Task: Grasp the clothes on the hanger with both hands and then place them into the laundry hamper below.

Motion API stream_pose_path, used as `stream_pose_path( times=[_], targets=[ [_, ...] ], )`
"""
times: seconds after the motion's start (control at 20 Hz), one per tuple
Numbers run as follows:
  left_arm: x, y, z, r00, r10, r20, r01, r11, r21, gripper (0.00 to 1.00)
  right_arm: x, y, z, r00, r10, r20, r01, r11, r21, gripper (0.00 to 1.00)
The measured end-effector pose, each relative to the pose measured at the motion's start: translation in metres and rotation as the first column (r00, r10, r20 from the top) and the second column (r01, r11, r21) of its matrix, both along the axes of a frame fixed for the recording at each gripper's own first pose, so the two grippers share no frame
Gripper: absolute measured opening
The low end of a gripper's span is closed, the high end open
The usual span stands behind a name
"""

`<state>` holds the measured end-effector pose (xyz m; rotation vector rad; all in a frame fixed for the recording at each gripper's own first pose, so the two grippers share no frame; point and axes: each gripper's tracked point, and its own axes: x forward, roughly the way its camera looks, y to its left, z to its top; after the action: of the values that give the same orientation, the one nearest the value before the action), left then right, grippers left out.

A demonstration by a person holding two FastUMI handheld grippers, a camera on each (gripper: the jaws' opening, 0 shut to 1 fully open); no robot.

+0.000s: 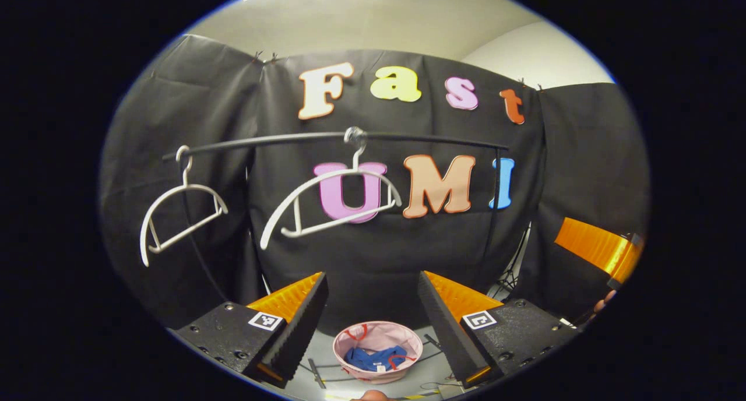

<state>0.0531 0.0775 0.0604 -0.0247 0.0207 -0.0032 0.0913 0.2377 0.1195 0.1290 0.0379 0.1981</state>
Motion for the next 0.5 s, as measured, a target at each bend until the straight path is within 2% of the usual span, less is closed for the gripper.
stream_pose_path(
  times=[0.25,0.3,0.35,0.4,0.5],
  targets=[
    [-0.014,-0.025,0.013,0.995,-0.071,0.074,0.065,0.995,0.079,0.95,0.003,-0.037,-0.031,0.997,-0.076,-0.020,0.073,0.988,-0.136,1.00],
    [-0.013,-0.030,0.011,0.994,-0.083,0.073,0.077,0.994,0.075,0.95,0.004,-0.041,-0.038,0.996,-0.082,-0.035,0.075,0.984,-0.164,0.96],
    [-0.013,-0.033,0.003,0.994,-0.093,0.064,0.089,0.994,0.063,0.95,0.003,-0.045,-0.040,0.995,-0.091,-0.044,0.082,0.979,-0.185,1.00],
    [-0.011,-0.033,-0.002,0.994,-0.099,0.055,0.096,0.994,0.048,0.95,0.005,-0.048,-0.041,0.993,-0.101,-0.053,0.090,0.977,-0.191,0.96],
    [-0.005,-0.030,-0.006,0.994,-0.099,0.049,0.098,0.995,0.035,0.96,0.008,-0.044,-0.035,0.995,-0.089,-0.051,0.079,0.982,-0.173,1.00]
  ],
)
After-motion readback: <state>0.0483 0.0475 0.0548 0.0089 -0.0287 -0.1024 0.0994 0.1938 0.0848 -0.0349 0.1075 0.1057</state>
